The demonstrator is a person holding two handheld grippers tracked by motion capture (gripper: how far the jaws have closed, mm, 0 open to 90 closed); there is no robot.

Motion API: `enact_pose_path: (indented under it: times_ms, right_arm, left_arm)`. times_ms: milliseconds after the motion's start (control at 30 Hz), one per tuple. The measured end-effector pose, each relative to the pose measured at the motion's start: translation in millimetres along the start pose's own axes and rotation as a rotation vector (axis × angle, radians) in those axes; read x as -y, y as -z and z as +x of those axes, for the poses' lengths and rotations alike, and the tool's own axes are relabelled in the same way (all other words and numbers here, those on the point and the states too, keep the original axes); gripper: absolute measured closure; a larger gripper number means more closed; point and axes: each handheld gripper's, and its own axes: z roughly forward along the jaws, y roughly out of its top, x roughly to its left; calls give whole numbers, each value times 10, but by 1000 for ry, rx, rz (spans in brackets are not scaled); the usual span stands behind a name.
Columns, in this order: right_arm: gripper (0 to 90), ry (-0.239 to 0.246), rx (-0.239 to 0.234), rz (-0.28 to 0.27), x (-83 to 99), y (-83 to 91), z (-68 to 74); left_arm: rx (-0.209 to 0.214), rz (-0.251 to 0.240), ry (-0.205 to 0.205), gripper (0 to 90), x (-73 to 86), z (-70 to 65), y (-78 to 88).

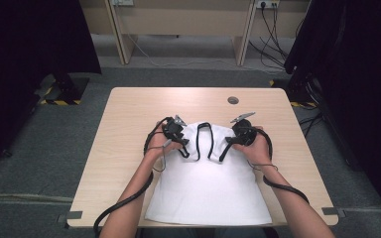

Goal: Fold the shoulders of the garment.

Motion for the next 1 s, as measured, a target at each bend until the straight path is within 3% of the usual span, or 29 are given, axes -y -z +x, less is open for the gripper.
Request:
enact_pose_path:
  times_ms: [33, 167, 200, 433, 567, 667, 1000]
  right_arm:
    - [501, -28, 12, -25, -10, 54, -48]
    - [504, -28, 27, 1, 1, 28, -85]
    - [504, -54, 12, -11, 44, -40, -146]
    - [496, -61, 9, -17, 27, -61, -174]
    - [475, -73, 10, -23, 20, -51, -177]
    - [420, -73, 3, -33, 31, -24, -166]
    - [347, -79, -2, -52, 72, 92, -181]
  left_arm:
    - [0, 0, 0, 616, 0, 0, 0]
    - [2, -4, 19, 618, -10, 42, -28]
    - [2, -4, 19, 618, -10, 42, -28]
    - [2, -2, 31, 619, -45, 85, -38]
    - [-11, -19, 42, 582, -39, 102, -15]
    - [-24, -42, 77, 552, -5, 108, 47]
    - [-57, -82, 92, 438, 48, 113, 195]
